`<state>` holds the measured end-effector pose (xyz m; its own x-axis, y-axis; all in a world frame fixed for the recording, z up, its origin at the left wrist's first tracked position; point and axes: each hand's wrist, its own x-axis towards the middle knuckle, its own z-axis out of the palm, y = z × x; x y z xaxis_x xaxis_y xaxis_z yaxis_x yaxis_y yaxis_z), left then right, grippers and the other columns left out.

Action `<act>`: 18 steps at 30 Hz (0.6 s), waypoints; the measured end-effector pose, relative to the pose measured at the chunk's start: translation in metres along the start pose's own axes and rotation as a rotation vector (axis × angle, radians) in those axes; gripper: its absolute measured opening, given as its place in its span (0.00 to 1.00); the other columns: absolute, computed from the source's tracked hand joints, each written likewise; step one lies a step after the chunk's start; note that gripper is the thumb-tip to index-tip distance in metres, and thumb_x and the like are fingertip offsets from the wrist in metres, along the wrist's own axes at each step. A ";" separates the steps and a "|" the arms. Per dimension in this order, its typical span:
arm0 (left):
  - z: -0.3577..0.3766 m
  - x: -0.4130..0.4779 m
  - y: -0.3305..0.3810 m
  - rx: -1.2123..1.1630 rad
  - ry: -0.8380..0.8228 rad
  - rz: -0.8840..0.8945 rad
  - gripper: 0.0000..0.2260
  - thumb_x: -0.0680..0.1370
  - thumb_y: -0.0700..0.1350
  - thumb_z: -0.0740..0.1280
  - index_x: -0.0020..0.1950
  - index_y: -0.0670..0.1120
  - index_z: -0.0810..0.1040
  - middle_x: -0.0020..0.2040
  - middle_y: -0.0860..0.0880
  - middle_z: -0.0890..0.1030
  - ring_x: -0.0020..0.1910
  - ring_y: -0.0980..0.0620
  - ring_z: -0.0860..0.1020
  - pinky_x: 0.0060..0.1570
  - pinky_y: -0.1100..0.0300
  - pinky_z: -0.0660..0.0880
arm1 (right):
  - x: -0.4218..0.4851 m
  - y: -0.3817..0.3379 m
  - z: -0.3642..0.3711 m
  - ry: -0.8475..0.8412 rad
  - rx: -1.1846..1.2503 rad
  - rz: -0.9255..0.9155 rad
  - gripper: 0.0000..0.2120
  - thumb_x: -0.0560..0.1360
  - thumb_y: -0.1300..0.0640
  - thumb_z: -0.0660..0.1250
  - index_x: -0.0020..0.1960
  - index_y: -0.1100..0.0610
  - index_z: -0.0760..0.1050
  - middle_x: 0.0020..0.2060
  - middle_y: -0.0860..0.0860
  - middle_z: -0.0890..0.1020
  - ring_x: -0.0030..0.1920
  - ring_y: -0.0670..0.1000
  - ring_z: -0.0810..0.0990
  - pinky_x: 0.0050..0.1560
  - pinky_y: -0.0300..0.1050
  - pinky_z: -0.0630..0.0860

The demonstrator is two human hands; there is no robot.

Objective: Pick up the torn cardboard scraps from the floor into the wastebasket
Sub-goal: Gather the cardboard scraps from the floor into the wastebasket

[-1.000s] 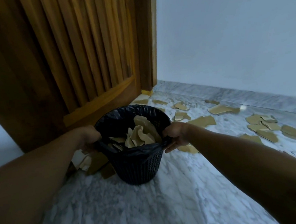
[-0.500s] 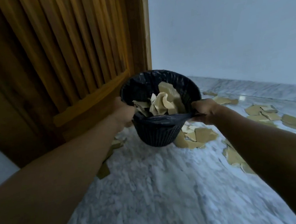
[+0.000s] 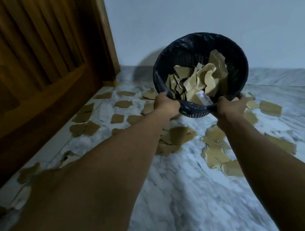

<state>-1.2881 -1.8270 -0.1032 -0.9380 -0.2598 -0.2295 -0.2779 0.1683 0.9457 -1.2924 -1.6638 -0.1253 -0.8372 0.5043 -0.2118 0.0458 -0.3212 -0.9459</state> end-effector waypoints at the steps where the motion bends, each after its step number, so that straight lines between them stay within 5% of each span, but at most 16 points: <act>1: 0.009 0.004 -0.002 -0.007 -0.041 -0.004 0.28 0.73 0.33 0.69 0.73 0.46 0.68 0.67 0.42 0.74 0.60 0.40 0.77 0.59 0.47 0.78 | 0.005 0.006 -0.001 0.021 0.025 0.021 0.30 0.74 0.67 0.65 0.72 0.49 0.61 0.57 0.54 0.73 0.55 0.59 0.79 0.49 0.62 0.83; 8: 0.041 0.023 -0.001 0.070 -0.234 -0.025 0.28 0.79 0.39 0.64 0.77 0.51 0.59 0.62 0.45 0.74 0.56 0.41 0.78 0.49 0.49 0.79 | 0.035 0.018 0.008 0.158 0.066 0.100 0.27 0.73 0.58 0.72 0.66 0.53 0.62 0.48 0.50 0.73 0.48 0.54 0.78 0.48 0.57 0.83; 12: 0.040 0.032 0.016 0.219 -0.276 0.082 0.31 0.79 0.40 0.64 0.79 0.51 0.56 0.64 0.48 0.71 0.51 0.46 0.77 0.41 0.56 0.78 | 0.042 0.003 0.024 0.202 0.231 0.178 0.24 0.73 0.59 0.72 0.62 0.53 0.62 0.57 0.55 0.74 0.48 0.57 0.80 0.38 0.60 0.83; 16: 0.019 0.037 0.025 0.360 -0.320 0.144 0.31 0.75 0.45 0.71 0.76 0.48 0.62 0.66 0.47 0.73 0.56 0.45 0.77 0.57 0.51 0.78 | 0.032 0.000 0.034 0.167 0.155 0.221 0.26 0.69 0.55 0.76 0.60 0.55 0.66 0.53 0.56 0.79 0.46 0.59 0.83 0.32 0.56 0.83; 18: -0.003 0.035 0.035 0.377 -0.322 0.118 0.41 0.70 0.57 0.75 0.77 0.48 0.59 0.71 0.44 0.70 0.61 0.44 0.75 0.62 0.49 0.75 | 0.022 -0.001 0.037 0.109 0.106 0.282 0.29 0.68 0.53 0.77 0.64 0.57 0.68 0.54 0.58 0.79 0.47 0.61 0.82 0.27 0.51 0.80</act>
<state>-1.3302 -1.8328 -0.0776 -0.9672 0.0783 -0.2418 -0.1661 0.5254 0.8345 -1.3307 -1.6821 -0.1195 -0.7361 0.4641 -0.4927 0.2061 -0.5397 -0.8162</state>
